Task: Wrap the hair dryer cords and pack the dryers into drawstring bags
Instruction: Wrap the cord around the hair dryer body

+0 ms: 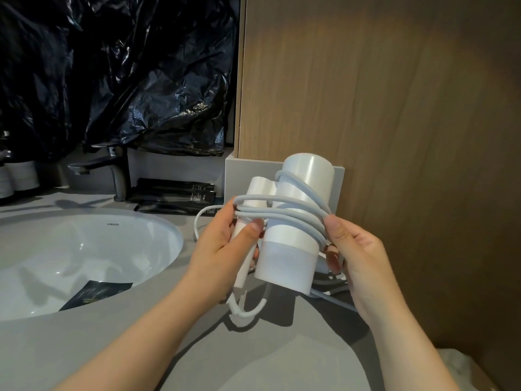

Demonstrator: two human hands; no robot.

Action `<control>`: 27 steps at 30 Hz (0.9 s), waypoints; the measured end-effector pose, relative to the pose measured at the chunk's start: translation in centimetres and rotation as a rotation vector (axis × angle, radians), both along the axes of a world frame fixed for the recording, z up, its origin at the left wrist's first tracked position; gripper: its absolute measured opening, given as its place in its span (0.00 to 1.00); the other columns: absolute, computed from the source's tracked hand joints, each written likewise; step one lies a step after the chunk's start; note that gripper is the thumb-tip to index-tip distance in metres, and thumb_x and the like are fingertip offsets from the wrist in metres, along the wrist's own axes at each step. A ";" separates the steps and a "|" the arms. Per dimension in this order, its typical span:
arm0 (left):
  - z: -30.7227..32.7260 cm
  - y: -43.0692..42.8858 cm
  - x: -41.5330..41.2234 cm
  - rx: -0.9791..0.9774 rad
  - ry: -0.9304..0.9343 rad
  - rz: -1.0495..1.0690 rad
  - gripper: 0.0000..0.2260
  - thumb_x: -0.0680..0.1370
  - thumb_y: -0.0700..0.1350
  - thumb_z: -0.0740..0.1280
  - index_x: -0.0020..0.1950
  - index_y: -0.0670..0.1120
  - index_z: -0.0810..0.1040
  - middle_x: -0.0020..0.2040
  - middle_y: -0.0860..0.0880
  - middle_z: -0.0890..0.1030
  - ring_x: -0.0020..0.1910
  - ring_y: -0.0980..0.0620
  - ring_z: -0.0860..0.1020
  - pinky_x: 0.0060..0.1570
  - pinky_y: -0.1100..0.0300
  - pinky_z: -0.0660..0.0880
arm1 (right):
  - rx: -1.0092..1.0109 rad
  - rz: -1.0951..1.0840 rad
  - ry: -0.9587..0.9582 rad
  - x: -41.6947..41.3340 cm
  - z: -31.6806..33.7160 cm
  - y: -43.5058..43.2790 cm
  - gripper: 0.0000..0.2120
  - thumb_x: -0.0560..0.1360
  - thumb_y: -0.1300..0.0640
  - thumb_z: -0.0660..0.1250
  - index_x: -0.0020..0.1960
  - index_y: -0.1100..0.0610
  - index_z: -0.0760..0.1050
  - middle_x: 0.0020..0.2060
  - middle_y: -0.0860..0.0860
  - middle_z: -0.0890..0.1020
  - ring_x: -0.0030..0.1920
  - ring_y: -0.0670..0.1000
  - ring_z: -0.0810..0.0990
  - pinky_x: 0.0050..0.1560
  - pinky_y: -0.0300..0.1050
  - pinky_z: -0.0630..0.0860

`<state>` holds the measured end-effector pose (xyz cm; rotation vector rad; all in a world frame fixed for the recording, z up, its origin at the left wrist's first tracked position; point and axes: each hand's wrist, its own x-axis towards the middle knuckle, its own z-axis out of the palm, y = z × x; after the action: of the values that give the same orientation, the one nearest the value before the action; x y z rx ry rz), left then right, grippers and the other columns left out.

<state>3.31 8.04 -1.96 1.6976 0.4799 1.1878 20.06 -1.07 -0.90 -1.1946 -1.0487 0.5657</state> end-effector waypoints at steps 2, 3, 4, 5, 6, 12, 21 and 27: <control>-0.1 -0.1 0.1 -0.021 0.004 -0.055 0.14 0.79 0.49 0.65 0.63 0.51 0.75 0.51 0.55 0.84 0.50 0.54 0.82 0.46 0.60 0.81 | -0.044 0.092 0.023 0.0 0.1 -0.3 0.13 0.66 0.37 0.63 0.42 0.40 0.83 0.44 0.55 0.83 0.48 0.64 0.79 0.53 0.56 0.80; -0.1 -0.1 0.2 -0.043 0.009 -0.081 0.13 0.80 0.48 0.64 0.64 0.51 0.75 0.53 0.55 0.84 0.52 0.55 0.82 0.47 0.62 0.80 | -0.048 0.124 0.041 0.0 0.1 -0.4 0.13 0.66 0.36 0.62 0.42 0.39 0.83 0.44 0.53 0.84 0.52 0.65 0.78 0.60 0.62 0.76; -0.2 -0.1 0.3 -0.059 0.025 -0.090 0.13 0.81 0.47 0.63 0.65 0.52 0.74 0.55 0.54 0.83 0.53 0.56 0.82 0.46 0.64 0.79 | -0.038 0.143 0.051 0.0 0.2 -0.5 0.14 0.66 0.35 0.63 0.42 0.39 0.83 0.44 0.51 0.84 0.55 0.66 0.77 0.62 0.67 0.71; -0.2 -0.1 0.3 -0.058 0.052 -0.081 0.13 0.81 0.47 0.62 0.66 0.54 0.73 0.56 0.55 0.83 0.54 0.57 0.81 0.46 0.67 0.78 | -0.019 0.148 0.047 0.0 0.1 -0.6 0.16 0.65 0.32 0.66 0.43 0.40 0.83 0.44 0.52 0.83 0.56 0.68 0.75 0.62 0.71 0.69; -0.3 -0.1 0.3 -0.038 0.093 -0.053 0.13 0.81 0.48 0.61 0.66 0.56 0.73 0.56 0.57 0.82 0.54 0.60 0.81 0.45 0.70 0.76 | -0.007 0.141 0.040 -0.1 0.1 -0.5 0.19 0.62 0.29 0.68 0.44 0.41 0.83 0.45 0.54 0.82 0.56 0.70 0.73 0.62 0.73 0.68; -0.1 -0.7 0.6 0.064 0.170 0.178 0.14 0.79 0.53 0.63 0.60 0.70 0.67 0.55 0.59 0.77 0.44 0.64 0.77 0.42 0.72 0.72 | 0.049 0.080 0.063 -0.4 -0.1 -0.1 0.16 0.63 0.31 0.68 0.41 0.41 0.83 0.41 0.49 0.83 0.52 0.64 0.78 0.60 0.65 0.73; -1.4 -0.6 0.7 0.120 0.411 0.132 0.58 0.55 0.70 0.73 0.78 0.62 0.46 0.75 0.63 0.62 0.72 0.60 0.64 0.71 0.51 0.67 | 0.025 0.103 0.023 -0.1 0.0 -0.1 0.15 0.67 0.48 0.67 0.51 0.53 0.80 0.38 0.44 0.85 0.39 0.42 0.84 0.32 0.30 0.76; -0.7 0.1 -0.2 0.049 0.248 -0.001 0.52 0.56 0.59 0.78 0.77 0.56 0.60 0.68 0.59 0.74 0.66 0.58 0.73 0.68 0.50 0.71 | 0.089 0.144 0.027 0.4 0.3 -0.6 0.15 0.65 0.48 0.71 0.51 0.50 0.83 0.42 0.47 0.86 0.34 0.48 0.81 0.27 0.34 0.75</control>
<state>3.12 8.14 -2.64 1.8980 0.6044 0.9986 20.42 -1.64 -0.60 -1.0364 -1.1319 0.6389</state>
